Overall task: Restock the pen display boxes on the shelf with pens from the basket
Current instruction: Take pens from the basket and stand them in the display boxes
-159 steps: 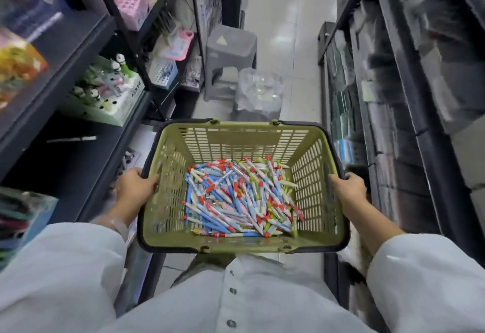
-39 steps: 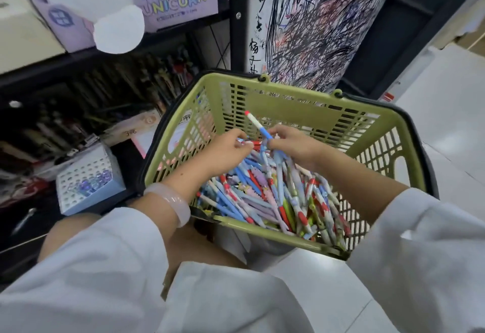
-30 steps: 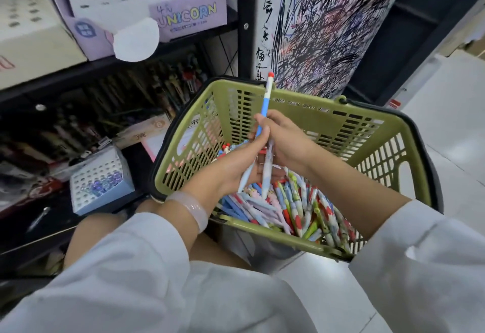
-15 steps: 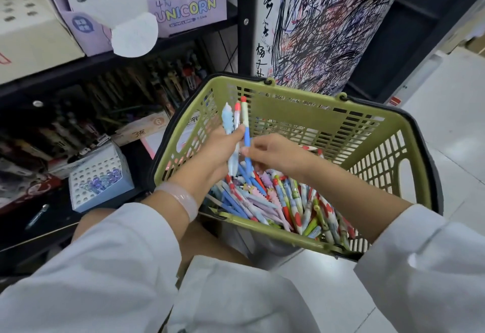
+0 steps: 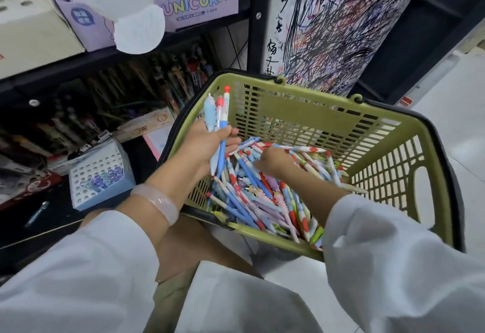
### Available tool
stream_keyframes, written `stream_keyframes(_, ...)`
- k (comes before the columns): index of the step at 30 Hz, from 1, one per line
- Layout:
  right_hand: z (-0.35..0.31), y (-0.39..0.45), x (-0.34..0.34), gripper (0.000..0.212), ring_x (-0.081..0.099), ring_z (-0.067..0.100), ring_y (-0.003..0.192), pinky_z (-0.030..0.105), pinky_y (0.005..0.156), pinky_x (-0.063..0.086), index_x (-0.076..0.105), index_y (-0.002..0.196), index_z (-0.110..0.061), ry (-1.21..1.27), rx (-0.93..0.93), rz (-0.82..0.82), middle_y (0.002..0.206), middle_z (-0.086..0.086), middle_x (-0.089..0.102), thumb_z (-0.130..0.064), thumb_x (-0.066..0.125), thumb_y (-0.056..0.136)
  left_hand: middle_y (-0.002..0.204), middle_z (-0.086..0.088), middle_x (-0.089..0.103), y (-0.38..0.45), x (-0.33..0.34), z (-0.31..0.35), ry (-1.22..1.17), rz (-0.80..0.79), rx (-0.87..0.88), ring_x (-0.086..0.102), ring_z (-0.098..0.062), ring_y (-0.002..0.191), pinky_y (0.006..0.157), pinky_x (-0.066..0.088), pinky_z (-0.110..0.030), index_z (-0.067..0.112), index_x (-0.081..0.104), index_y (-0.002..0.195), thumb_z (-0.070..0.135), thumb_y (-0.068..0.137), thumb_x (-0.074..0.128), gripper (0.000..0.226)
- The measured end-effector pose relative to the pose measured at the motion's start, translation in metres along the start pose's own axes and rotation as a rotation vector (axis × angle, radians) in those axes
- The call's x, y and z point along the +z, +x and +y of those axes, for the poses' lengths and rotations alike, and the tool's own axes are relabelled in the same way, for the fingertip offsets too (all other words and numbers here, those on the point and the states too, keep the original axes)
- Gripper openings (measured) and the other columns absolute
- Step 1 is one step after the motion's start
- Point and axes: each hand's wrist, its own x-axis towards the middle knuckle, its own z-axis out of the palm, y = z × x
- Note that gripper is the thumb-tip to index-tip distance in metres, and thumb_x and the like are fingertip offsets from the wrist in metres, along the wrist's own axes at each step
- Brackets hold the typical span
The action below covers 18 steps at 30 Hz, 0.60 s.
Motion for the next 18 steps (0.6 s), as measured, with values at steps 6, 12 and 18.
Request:
stream_keyframes(6, -0.017, 0.025, 0.024, 0.029, 0.039, 0.016, 0.055, 0.031, 0.051, 0.035, 0.04, 0.074, -0.011, -0.234, 0.023, -0.006, 0.065, 0.003, 0.038, -0.027, 0.054, 0.094, 0.074, -0.004, 0.063, 0.015, -0.005, -0.003, 0.096, 0.008, 0.023, 0.059, -0.001, 0.047, 0.05, 0.05, -0.014, 0.014, 0.057, 0.088, 0.003, 0.093, 0.052, 0.013)
stream_keyframes(12, -0.028, 0.038, 0.033, 0.032, 0.048, 0.022, 0.074, 0.03, 0.061, 0.039, 0.036, 0.063, -0.012, -0.219, 0.046, -0.035, 0.065, 0.002, 0.038, -0.008, 0.05, 0.092, 0.068, -0.004, 0.059, 0.026, -0.001, -0.009, 0.157, 0.059, -0.027, 0.048, -0.002, 0.043, 0.045, 0.043, -0.014, 0.007, 0.059, 0.094, 0.004, 0.09, 0.058, 0.005)
stream_keyframes(18, -0.005, 0.021, 0.002, 0.046, 0.024, 0.015, 0.048, 0.026, 0.047, 0.021, 0.028, 0.056, -0.015, -0.085, 0.013, -0.24, 0.057, 0.004, 0.028, -0.025, 0.046, 0.097, 0.071, -0.008, 0.061, 0.025, -0.006, -0.008, 0.114, 0.099, -0.067, 0.058, -0.005, 0.048, 0.05, 0.05, -0.014, 0.005, 0.058, 0.095, 0.007, 0.091, 0.057, 0.004)
